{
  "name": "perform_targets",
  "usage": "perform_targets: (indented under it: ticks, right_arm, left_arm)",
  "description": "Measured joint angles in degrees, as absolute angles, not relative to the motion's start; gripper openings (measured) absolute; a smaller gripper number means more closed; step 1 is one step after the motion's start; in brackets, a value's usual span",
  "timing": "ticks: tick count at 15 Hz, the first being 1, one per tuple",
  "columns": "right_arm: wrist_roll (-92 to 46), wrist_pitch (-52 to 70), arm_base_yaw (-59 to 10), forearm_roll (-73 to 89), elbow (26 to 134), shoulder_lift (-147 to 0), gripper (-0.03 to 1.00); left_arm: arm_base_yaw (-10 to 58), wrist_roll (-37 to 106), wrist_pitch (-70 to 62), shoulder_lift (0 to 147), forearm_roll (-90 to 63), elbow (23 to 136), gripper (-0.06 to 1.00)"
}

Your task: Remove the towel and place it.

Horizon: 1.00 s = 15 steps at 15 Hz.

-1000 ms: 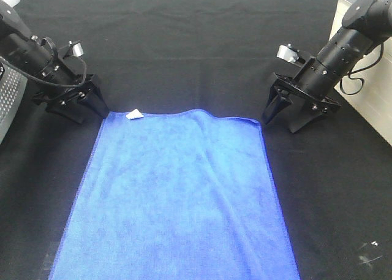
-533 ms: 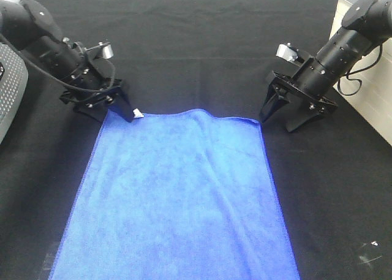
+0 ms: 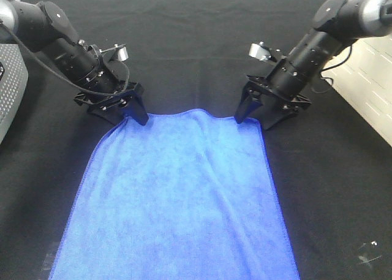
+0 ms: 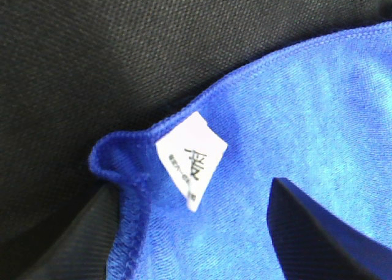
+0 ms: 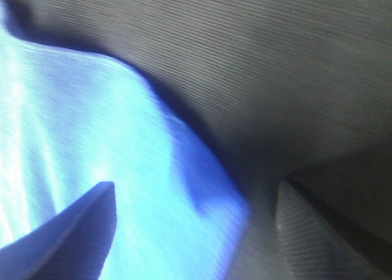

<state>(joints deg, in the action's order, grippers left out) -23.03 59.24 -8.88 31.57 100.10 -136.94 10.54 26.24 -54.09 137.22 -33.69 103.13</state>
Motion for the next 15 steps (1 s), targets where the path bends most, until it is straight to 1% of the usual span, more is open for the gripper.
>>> perform_targets:
  ticks: [7,9,11,15]
  right_arm:
    - [-23.7,55.3,-13.1,30.9,100.2,-136.9,0.7]
    - [-23.9,55.1,-13.2,30.1,100.2,-136.9,0.67]
    - [-24.1,54.7,-13.2,28.4,100.2,-136.9,0.59]
    - [-24.6,53.5,-13.5,23.9,100.2,-137.2,0.26]
  left_arm:
    - [10.5,26.2,-54.1,137.3,-33.9,103.1,0.64]
    - [10.5,26.2,-54.1,137.3,-33.9,103.1,0.63]
    - [10.5,26.2,-54.0,137.3,-33.9,103.1,0.55]
    - [10.6,26.2,-53.2,137.5,-33.9,103.1,0.23]
